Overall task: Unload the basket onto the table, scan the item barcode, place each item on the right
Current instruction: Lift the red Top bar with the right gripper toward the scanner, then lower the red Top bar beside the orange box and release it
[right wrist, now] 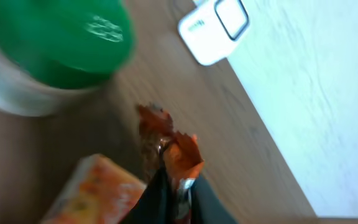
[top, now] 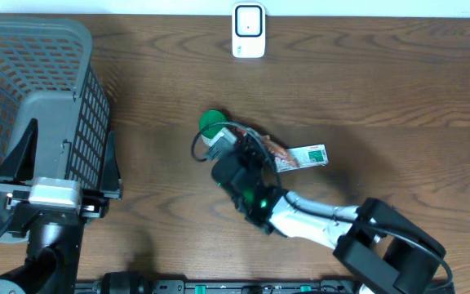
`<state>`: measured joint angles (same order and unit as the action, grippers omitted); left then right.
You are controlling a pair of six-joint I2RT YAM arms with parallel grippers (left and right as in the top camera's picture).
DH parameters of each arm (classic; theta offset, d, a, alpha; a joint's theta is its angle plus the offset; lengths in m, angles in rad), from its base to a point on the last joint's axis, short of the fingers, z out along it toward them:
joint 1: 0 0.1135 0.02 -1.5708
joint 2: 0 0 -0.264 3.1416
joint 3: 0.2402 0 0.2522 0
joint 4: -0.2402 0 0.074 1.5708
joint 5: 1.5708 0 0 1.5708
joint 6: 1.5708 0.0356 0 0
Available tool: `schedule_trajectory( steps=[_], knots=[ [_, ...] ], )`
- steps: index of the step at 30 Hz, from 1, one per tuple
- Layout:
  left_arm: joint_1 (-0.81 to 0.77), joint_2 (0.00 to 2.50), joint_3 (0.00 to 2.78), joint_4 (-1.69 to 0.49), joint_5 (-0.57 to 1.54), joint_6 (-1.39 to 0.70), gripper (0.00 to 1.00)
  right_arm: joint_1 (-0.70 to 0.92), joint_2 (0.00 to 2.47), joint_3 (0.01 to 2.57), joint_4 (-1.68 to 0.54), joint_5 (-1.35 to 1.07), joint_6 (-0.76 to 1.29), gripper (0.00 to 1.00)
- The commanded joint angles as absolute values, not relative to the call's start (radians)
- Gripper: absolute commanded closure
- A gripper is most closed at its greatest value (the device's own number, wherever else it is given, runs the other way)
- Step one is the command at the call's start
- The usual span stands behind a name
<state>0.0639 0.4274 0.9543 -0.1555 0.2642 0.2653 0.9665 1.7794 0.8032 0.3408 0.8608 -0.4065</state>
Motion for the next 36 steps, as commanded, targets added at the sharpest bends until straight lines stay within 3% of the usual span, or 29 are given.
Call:
schedule_trajectory(
  steps=[1, 4, 6, 7, 11, 14, 18, 24, 29, 31, 32, 36],
  knots=[
    [0.069, 0.422, 0.955, -0.15, 0.277, 0.26, 0.13, 1.0, 1.773, 0.81, 0.319, 0.885, -0.33, 0.77],
    [0.069, 0.422, 0.955, -0.15, 0.276, 0.26, 0.13, 1.038, 1.773, 0.81, 0.299, 0.886, -0.318, 0.47],
    [0.069, 0.422, 0.955, -0.15, 0.276, 0.26, 0.13, 1.072, 1.773, 0.81, 0.296, 0.888, -0.318, 0.07],
    [0.069, 0.422, 0.955, -0.15, 0.276, 0.26, 0.13, 1.092, 1.773, 0.81, 0.297, 0.886, -0.314, 0.01],
    [0.069, 0.422, 0.955, -0.15, 0.276, 0.26, 0.13, 1.171, 1.771, 0.81, 0.298, 0.885, -0.241, 0.01],
    [0.069, 0.422, 0.955, -0.15, 0.276, 0.26, 0.13, 1.23, 1.757, 0.81, 0.29, 0.865, -0.075, 0.01],
    [0.069, 0.422, 0.955, -0.15, 0.276, 0.26, 0.13, 1.258, 1.683, 0.811, 0.178, 0.601, 0.17, 0.01],
    [0.069, 0.422, 0.955, -0.15, 0.276, 0.26, 0.13, 1.162, 1.512, 0.812, -0.029, 0.227, 0.303, 0.01],
    [0.069, 0.422, 0.955, -0.15, 0.277, 0.26, 0.13, 0.941, 1.374, 0.812, -0.224, 0.004, 0.332, 0.01],
    [0.069, 0.422, 0.955, -0.15, 0.277, 0.26, 0.13, 0.868, 1.369, 0.812, -0.26, -0.027, 0.331, 0.11],
    [0.069, 0.422, 0.955, -0.15, 0.277, 0.26, 0.13, 0.836, 1.371, 0.812, -0.268, -0.049, 0.323, 0.23],
    [0.069, 0.422, 0.955, -0.15, 0.277, 0.26, 0.13, 0.763, 1.391, 0.812, -0.263, -0.118, 0.31, 0.88]
  ],
)
